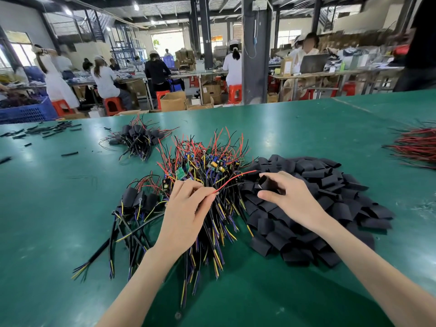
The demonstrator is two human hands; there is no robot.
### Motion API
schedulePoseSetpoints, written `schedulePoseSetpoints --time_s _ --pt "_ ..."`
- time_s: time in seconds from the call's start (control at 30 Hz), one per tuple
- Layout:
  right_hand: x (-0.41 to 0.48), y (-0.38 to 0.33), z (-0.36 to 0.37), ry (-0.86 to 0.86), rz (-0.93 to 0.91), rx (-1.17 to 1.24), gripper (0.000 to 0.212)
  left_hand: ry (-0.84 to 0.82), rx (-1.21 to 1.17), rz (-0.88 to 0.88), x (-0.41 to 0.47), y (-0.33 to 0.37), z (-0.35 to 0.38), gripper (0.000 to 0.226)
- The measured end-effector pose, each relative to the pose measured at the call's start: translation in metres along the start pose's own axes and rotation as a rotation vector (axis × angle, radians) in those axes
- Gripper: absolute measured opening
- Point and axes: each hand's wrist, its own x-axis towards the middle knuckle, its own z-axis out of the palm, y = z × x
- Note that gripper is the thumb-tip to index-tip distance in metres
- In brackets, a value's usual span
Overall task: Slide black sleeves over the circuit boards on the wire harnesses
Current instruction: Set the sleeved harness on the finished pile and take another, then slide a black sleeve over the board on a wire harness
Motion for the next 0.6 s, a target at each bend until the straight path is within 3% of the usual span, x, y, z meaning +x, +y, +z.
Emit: schedulePoseSetpoints --time_s 0.37,0.5,0.6 --pt "0.0007 0.0016 -0.0008 0.029 0.017 0.059 0.048 -0.090 -0.028 0.016 -0.0016 -0.0018 0.0005 0.033" --pt "-0.0028 -0.0032 -0.0035 0.072 -0.159 -0.061 0.047 -0.130 0.028 0.031 -0.0013 -0.0022 0.0005 0.034" --pt "-0.0048 -0.0058 -0.0024 0.094 -0.389 -0.311 0.046 -0.164 0.064 0.047 -0.0011 0.0001 -0.0001 0.029"
